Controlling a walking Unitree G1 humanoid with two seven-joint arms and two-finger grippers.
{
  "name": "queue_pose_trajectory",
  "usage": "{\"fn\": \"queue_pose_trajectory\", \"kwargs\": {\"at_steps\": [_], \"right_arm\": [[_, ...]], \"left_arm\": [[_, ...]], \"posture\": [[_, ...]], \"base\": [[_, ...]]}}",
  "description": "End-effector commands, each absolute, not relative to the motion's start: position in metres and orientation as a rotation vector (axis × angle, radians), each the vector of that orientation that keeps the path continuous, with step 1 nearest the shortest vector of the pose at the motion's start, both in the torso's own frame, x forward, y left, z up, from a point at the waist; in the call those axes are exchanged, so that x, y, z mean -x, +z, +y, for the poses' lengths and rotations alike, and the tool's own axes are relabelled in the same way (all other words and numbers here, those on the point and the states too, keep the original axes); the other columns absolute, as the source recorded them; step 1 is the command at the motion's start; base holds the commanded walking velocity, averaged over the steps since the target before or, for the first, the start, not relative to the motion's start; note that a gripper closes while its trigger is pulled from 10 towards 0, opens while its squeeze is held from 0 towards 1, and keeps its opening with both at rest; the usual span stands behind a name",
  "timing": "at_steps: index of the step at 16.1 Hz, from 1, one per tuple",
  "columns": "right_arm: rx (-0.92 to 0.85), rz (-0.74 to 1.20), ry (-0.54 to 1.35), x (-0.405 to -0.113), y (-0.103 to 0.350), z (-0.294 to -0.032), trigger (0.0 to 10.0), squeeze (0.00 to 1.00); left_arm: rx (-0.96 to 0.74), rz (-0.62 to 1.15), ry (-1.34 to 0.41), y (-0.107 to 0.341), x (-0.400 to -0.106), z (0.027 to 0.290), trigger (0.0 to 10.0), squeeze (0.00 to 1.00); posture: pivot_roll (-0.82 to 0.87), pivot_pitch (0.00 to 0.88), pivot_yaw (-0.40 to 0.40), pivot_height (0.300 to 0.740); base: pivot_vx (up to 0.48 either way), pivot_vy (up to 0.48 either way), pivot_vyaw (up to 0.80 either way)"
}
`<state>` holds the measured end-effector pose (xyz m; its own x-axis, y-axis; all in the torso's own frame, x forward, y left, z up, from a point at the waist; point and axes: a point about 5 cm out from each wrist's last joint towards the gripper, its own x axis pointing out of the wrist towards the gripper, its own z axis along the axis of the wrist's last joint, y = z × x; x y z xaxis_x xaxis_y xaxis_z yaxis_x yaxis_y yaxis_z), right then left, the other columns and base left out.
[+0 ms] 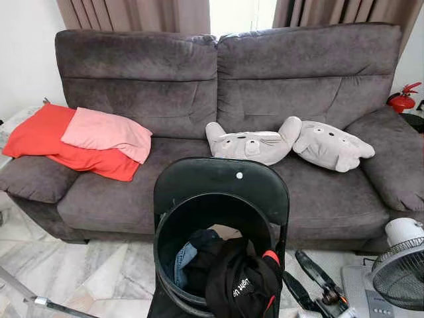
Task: Hang hanger
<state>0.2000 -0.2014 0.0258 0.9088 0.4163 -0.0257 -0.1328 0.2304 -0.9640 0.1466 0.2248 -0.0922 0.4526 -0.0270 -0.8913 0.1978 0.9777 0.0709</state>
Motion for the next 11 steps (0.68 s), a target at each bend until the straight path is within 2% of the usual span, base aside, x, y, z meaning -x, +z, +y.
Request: {"fn": "queue_pose_trajectory", "kwargs": {"at_steps": [1, 2, 3, 4, 5, 6, 7, 9, 10, 11], "right_arm": [[1.265, -0.186, 0.385, -0.199, 0.02, -0.206, 10.0, 0.0], [1.222, -0.174, 0.365, -0.201, 0.021, -0.206, 10.0, 0.0], [0.768, -0.129, 0.168, -0.214, 0.045, -0.2, 10.0, 0.0], [0.639, -0.124, 0.123, -0.215, 0.051, -0.2, 10.0, 0.0], [0.426, -0.146, 0.056, -0.212, 0.065, -0.197, 10.0, 0.0], [0.386, -0.151, 0.049, -0.209, 0.067, -0.195, 10.0, 0.0], [0.231, -0.146, 0.052, -0.195, 0.071, -0.187, 10.0, 0.0], [-0.033, -0.034, 0.182, -0.185, 0.065, -0.169, 10.0, 0.0], [-0.123, 0.013, 0.273, -0.183, 0.062, -0.164, 10.0, 0.0], [-0.139, 0.097, 0.435, -0.184, 0.054, -0.157, 10.0, 0.0]], "left_arm": [[-0.179, 1.099, -0.14, -0.092, -0.145, 0.226, 10.0, 0.0], [-0.179, 1.099, -0.139, -0.092, -0.145, 0.227, 10.0, 0.0], [-0.179, 1.098, -0.133, -0.092, -0.145, 0.227, 10.0, 0.0], [-0.179, 1.097, -0.133, -0.092, -0.145, 0.227, 10.0, 0.0], [-0.178, 1.096, -0.128, -0.092, -0.145, 0.228, 10.0, 0.0], [-0.179, 1.096, -0.128, -0.092, -0.145, 0.228, 10.0, 0.0], [-0.181, 1.096, -0.131, -0.092, -0.145, 0.228, 10.0, 0.0], [-0.187, 1.099, -0.141, -0.092, -0.145, 0.228, 10.0, 0.0], [-0.19, 1.1, -0.146, -0.092, -0.145, 0.228, 10.0, 0.0], [-0.189, 1.099, -0.146, -0.092, -0.145, 0.228, 10.0, 0.0]], "posture": [[0.01, 0.003, 0.059, 0.74], [0.01, 0.003, 0.058, 0.74], [0.02, 0.003, 0.057, 0.74], [0.02, 0.003, 0.057, 0.74], [0.01, 0.007, 0.058, 0.74], [0.01, 0.007, 0.058, 0.74], [0.01, 0.011, 0.06, 0.74], [0.0, 0.018, 0.069, 0.74], [0.0, 0.016, 0.069, 0.74], [0.01, 0.014, 0.065, 0.74]], "base": [[0.0, 0.0, 0.0], [0.0, 0.0, 0.0], [0.0, 0.0, 0.0], [0.0, 0.0, 0.0], [0.0, 0.0, 0.0], [0.0, 0.0, 0.0], [0.0, 0.0, 0.0], [0.0, 0.0, 0.0], [0.0, 0.0, 0.0], [0.0, 0.0, 0.0]]}}
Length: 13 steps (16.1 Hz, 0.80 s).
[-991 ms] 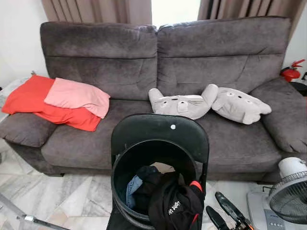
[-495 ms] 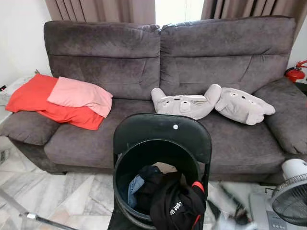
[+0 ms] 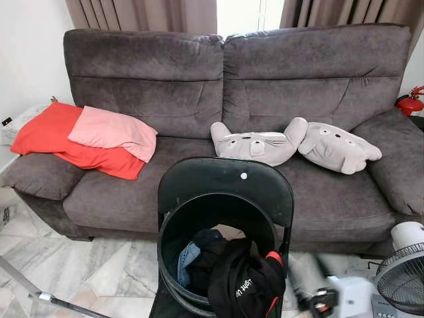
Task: Hang hanger
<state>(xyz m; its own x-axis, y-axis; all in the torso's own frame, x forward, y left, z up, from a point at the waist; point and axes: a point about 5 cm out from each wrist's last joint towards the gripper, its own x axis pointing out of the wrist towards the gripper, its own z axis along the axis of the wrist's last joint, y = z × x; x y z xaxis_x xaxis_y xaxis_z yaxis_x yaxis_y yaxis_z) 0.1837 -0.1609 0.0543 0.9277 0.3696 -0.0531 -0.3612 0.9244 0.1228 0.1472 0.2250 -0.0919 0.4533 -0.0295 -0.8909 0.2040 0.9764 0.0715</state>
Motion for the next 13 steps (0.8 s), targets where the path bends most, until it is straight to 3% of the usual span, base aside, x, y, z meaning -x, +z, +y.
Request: {"fn": "queue_pose_trajectory", "kwargs": {"at_steps": [1, 5, 9, 10, 11, 13], "right_arm": [[-0.131, 0.133, 0.478, -0.187, 0.05, -0.157, 10.0, 0.0], [0.007, 0.268, 0.508, -0.203, 0.024, -0.16, 10.0, 0.0], [-0.069, 0.305, 0.581, -0.203, 0.021, -0.149, 10.0, 0.0], [-0.059, 0.324, 0.622, -0.198, 0.015, -0.147, 2.2, 0.0], [-0.061, 0.327, 0.623, -0.197, 0.014, -0.147, 0.0, 0.0], [-0.06, 0.33, 0.633, -0.195, 0.014, -0.147, 0.0, 0.0]], "left_arm": [[-0.187, 1.097, -0.144, -0.092, -0.145, 0.227, 10.0, 0.0], [-0.183, 1.098, -0.137, -0.092, -0.144, 0.228, 10.0, 0.0], [-0.187, 1.101, -0.137, -0.093, -0.143, 0.228, 10.0, 0.0], [-0.19, 1.101, -0.139, -0.093, -0.143, 0.228, 10.0, 0.0], [-0.192, 1.102, -0.141, -0.093, -0.143, 0.228, 10.0, 0.0], [-0.195, 1.104, -0.146, -0.093, -0.143, 0.228, 10.0, 0.0]], "posture": [[0.01, 0.014, 0.064, 0.74], [0.02, 0.013, 0.061, 0.74], [0.03, 0.013, 0.062, 0.74], [0.03, 0.012, 0.063, 0.74], [0.03, 0.01, 0.063, 0.74], [0.02, 0.007, 0.062, 0.74]], "base": [[0.0, 0.0, 0.0], [0.0, 0.0, 0.0], [0.0, 0.0, 0.0], [0.0, 0.0, 0.0], [0.0, 0.0, 0.0], [0.0, 0.0, 0.0]]}}
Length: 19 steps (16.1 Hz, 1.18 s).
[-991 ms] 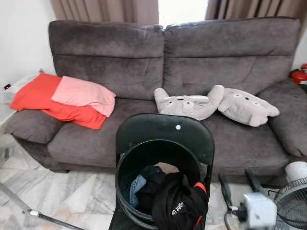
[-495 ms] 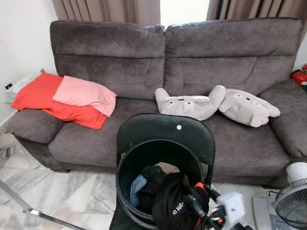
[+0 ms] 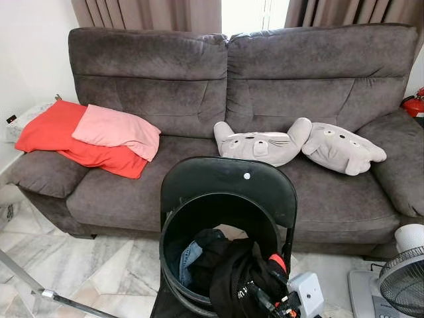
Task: Hang hanger
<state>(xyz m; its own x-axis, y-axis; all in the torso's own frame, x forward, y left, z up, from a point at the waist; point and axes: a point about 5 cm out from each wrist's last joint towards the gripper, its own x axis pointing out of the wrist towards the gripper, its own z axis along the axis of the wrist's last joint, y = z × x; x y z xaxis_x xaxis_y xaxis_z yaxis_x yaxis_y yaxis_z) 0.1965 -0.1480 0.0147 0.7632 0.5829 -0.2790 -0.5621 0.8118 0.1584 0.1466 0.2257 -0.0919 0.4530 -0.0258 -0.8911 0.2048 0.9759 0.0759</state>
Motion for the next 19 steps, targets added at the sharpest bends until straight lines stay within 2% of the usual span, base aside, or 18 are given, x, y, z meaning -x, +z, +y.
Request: {"fn": "queue_pose_trajectory", "kwargs": {"at_steps": [1, 4, 7, 14, 15, 16, 17, 19], "right_arm": [[-0.062, 0.329, 0.632, -0.195, 0.015, -0.148, 0.0, 0.0], [-0.043, 0.315, 0.624, -0.197, 0.015, -0.15, 0.0, 0.0], [-0.074, 0.22, 0.628, -0.205, 0.033, -0.15, 0.0, 0.0], [-0.091, 0.117, 0.72, -0.216, 0.063, -0.148, 0.0, 0.0], [-0.085, 0.14, 0.675, -0.215, 0.058, -0.152, 10.0, 0.0], [-0.048, 0.17, 0.608, -0.214, 0.049, -0.158, 10.0, 0.0], [-0.072, 0.202, 0.52, -0.213, 0.042, -0.164, 10.0, 1.0], [-0.164, 0.218, 0.448, -0.21, 0.041, -0.164, 10.0, 1.0]], "left_arm": [[-0.196, 1.106, -0.15, -0.093, -0.142, 0.228, 10.0, 0.0], [-0.199, 1.107, -0.154, -0.093, -0.142, 0.227, 10.0, 0.0], [-0.201, 1.108, -0.156, -0.094, -0.141, 0.226, 10.0, 0.0], [-0.194, 1.109, -0.155, -0.094, -0.142, 0.224, 10.0, 0.0], [-0.193, 1.109, -0.154, -0.094, -0.142, 0.224, 10.0, 0.0], [-0.193, 1.11, -0.155, -0.094, -0.142, 0.224, 10.0, 0.0], [-0.193, 1.11, -0.156, -0.094, -0.142, 0.224, 10.0, 0.0], [-0.197, 1.11, -0.157, -0.094, -0.143, 0.225, 10.0, 0.0]], "posture": [[0.02, 0.004, 0.061, 0.74], [0.02, 0.0, 0.058, 0.74], [0.02, 0.0, 0.055, 0.74], [0.01, 0.0, 0.039, 0.74], [0.01, 0.0, 0.039, 0.74], [0.01, 0.0, 0.04, 0.74], [0.01, 0.004, 0.043, 0.74], [0.01, 0.008, 0.05, 0.74]], "base": [[0.0, 0.0, 0.0], [0.0, 0.0, 0.0], [0.0, 0.0, 0.0], [0.0, 0.0, 0.0], [0.0, 0.0, 0.0], [0.0, 0.0, 0.0], [0.0, 0.0, 0.0], [0.0, 0.0, 0.0]]}}
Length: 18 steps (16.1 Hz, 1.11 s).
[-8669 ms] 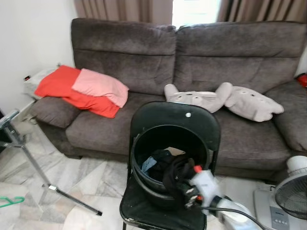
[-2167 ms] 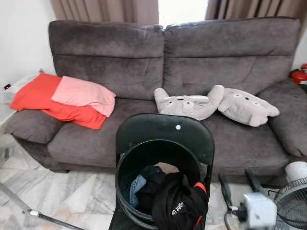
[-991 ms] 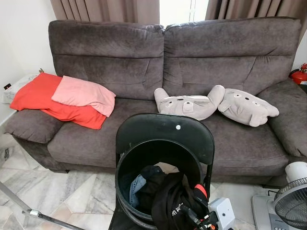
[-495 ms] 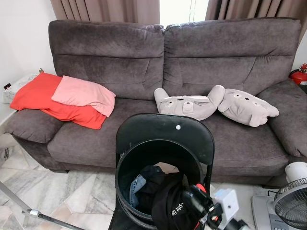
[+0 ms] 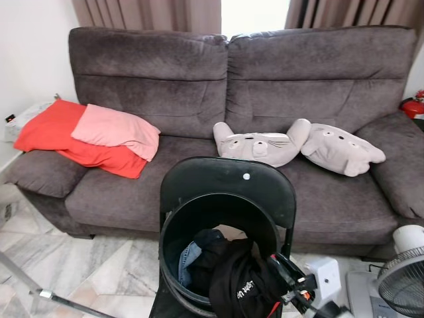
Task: Hang hanger
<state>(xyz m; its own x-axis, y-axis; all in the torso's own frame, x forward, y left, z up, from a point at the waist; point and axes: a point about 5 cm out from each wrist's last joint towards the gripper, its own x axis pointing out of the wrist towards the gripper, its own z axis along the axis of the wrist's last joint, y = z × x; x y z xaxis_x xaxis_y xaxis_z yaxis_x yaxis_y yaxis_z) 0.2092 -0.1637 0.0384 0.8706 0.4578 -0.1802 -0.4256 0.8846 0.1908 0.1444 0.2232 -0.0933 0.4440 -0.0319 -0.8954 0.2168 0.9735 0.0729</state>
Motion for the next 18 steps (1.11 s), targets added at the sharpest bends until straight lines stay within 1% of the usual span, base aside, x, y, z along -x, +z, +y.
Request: {"fn": "queue_pose_trajectory", "kwargs": {"at_steps": [1, 2, 3, 4, 7, 12, 17, 18], "right_arm": [[-0.207, 0.209, 0.415, -0.211, 0.042, -0.164, 10.0, 1.0], [-0.262, 0.196, 0.39, -0.212, 0.044, -0.162, 10.0, 1.0], [-0.297, 0.185, 0.404, -0.211, 0.046, -0.156, 10.0, 1.0], [-0.31, 0.188, 0.458, -0.209, 0.046, -0.147, 10.0, 1.0], [-0.322, 0.223, 0.546, -0.206, 0.043, -0.136, 10.0, 1.0], [-0.294, 0.264, 0.465, -0.211, 0.035, -0.141, 10.0, 1.0], [-0.304, 0.303, 0.516, -0.211, 0.03, -0.137, 10.0, 1.0], [-0.291, 0.328, 0.553, -0.212, 0.028, -0.133, 10.0, 0.11]], "left_arm": [[-0.199, 1.11, -0.157, -0.094, -0.143, 0.225, 10.0, 0.0], [-0.202, 1.109, -0.158, -0.093, -0.143, 0.226, 10.0, 0.0], [-0.204, 1.108, -0.159, -0.093, -0.144, 0.226, 10.0, 0.0], [-0.206, 1.106, -0.158, -0.093, -0.144, 0.227, 10.0, 0.0], [-0.205, 1.104, -0.15, -0.092, -0.145, 0.228, 10.0, 0.0], [-0.202, 1.104, -0.144, -0.092, -0.145, 0.228, 10.0, 0.0], [-0.201, 1.103, -0.143, -0.092, -0.146, 0.227, 10.0, 0.0], [-0.2, 1.103, -0.143, -0.092, -0.145, 0.227, 10.0, 0.0]], "posture": [[0.0, 0.011, 0.053, 0.74], [0.01, 0.013, 0.056, 0.74], [0.01, 0.014, 0.058, 0.74], [0.01, 0.016, 0.059, 0.74], [0.02, 0.019, 0.057, 0.74], [0.03, 0.022, 0.051, 0.74], [0.03, 0.025, 0.051, 0.74], [0.03, 0.027, 0.05, 0.74]], "base": [[0.0, 0.0, 0.0], [0.0, 0.0, 0.0], [0.0, 0.0, 0.0], [0.0, 0.0, 0.0], [0.0, 0.0, 0.0], [0.0, 0.0, 0.0], [0.0, 0.0, 0.0], [0.0, 0.0, 0.0]]}}
